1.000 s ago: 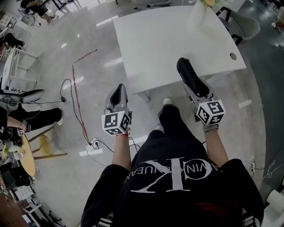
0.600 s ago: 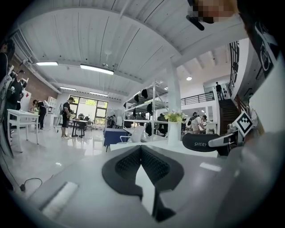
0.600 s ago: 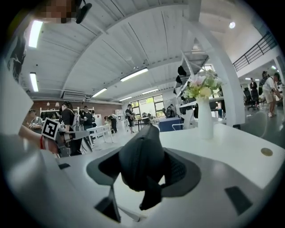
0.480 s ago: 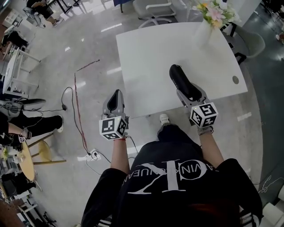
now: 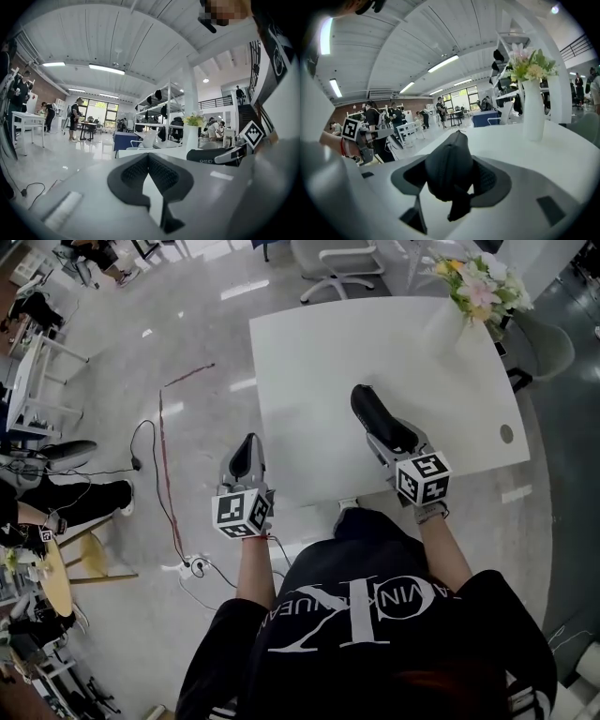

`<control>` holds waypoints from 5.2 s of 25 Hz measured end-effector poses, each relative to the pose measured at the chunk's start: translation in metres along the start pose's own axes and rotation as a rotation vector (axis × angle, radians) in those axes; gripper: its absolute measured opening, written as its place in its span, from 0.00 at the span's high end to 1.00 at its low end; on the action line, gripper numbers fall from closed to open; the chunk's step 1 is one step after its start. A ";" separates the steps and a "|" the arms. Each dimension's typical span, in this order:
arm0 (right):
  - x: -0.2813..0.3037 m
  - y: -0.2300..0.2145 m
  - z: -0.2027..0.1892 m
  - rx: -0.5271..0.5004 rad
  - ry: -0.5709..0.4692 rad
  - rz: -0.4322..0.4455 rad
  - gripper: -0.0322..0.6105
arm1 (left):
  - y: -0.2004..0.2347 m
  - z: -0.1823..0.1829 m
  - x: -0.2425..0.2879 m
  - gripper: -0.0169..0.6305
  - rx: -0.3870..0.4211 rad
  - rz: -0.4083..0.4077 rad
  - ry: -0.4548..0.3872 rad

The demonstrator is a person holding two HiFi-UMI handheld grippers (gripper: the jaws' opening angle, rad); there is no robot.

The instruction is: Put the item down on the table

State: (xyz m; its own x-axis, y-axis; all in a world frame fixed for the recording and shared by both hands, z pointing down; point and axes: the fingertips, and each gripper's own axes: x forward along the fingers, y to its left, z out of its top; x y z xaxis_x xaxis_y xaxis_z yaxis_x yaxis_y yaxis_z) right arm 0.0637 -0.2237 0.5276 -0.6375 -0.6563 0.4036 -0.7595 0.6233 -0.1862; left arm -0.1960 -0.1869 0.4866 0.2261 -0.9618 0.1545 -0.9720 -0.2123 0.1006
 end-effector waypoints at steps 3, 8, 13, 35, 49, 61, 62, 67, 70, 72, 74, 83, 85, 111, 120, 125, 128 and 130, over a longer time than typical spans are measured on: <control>0.015 -0.004 -0.005 0.003 0.045 0.016 0.54 | 0.001 -0.002 0.007 0.96 -0.014 0.008 0.014; 0.039 -0.008 -0.002 -0.008 0.071 0.061 0.54 | 0.001 -0.005 0.018 0.96 -0.024 0.003 0.031; 0.063 -0.008 0.004 -0.047 0.097 0.107 0.54 | 0.008 -0.006 0.028 0.96 -0.022 0.034 0.045; 0.113 -0.001 -0.016 -0.145 0.203 0.253 0.54 | 0.014 -0.015 0.062 0.96 -0.039 0.042 0.090; 0.115 -0.003 -0.022 -0.078 0.268 0.187 0.54 | 0.028 0.006 0.070 0.96 -0.025 -0.019 0.094; 0.110 -0.021 -0.008 -0.059 0.230 0.109 0.51 | 0.029 0.006 0.076 0.96 -0.036 -0.049 0.082; 0.110 -0.022 -0.008 -0.057 0.229 0.105 0.51 | 0.030 0.006 0.077 0.96 -0.039 -0.049 0.081; 0.110 -0.028 -0.002 -0.050 0.218 0.090 0.50 | 0.030 0.008 0.083 0.96 -0.048 -0.056 0.075; 0.109 -0.030 0.003 -0.046 0.206 0.084 0.50 | 0.029 0.010 0.086 0.96 -0.050 -0.061 0.070; 0.108 -0.031 0.005 -0.042 0.198 0.080 0.50 | 0.029 0.011 0.087 0.96 -0.050 -0.066 0.069; 0.108 -0.031 0.007 -0.038 0.190 0.079 0.50 | 0.028 0.011 0.088 0.96 -0.050 -0.070 0.067; 0.100 -0.035 0.020 -0.035 0.149 0.056 0.50 | 0.026 0.017 0.091 0.96 -0.054 -0.086 0.049; 0.097 -0.038 0.025 -0.029 0.131 0.048 0.50 | 0.025 0.018 0.092 0.96 -0.057 -0.089 0.045; 0.034 -0.057 0.133 -0.198 -0.200 -0.083 0.91 | 0.041 0.067 0.094 0.96 0.010 -0.083 -0.060; 0.020 -0.059 0.162 -0.235 -0.263 -0.096 0.91 | 0.042 0.094 0.096 0.96 0.019 -0.075 -0.114; 0.015 -0.058 0.177 -0.242 -0.314 -0.094 0.91 | 0.041 0.109 0.096 0.96 0.021 -0.075 -0.145; 0.012 -0.057 0.186 -0.237 -0.345 -0.093 0.91 | 0.041 0.119 0.095 0.96 0.024 -0.073 -0.164; 0.010 -0.056 0.191 -0.235 -0.361 -0.091 0.91 | 0.041 0.123 0.095 0.96 0.026 -0.070 -0.175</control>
State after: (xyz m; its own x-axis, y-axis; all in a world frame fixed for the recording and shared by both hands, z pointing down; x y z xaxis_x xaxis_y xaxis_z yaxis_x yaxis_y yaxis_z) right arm 0.0752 -0.3469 0.3713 -0.6051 -0.7937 0.0626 -0.7914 0.6082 0.0618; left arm -0.2222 -0.3086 0.3844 0.2814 -0.9593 -0.0252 -0.9560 -0.2825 0.0791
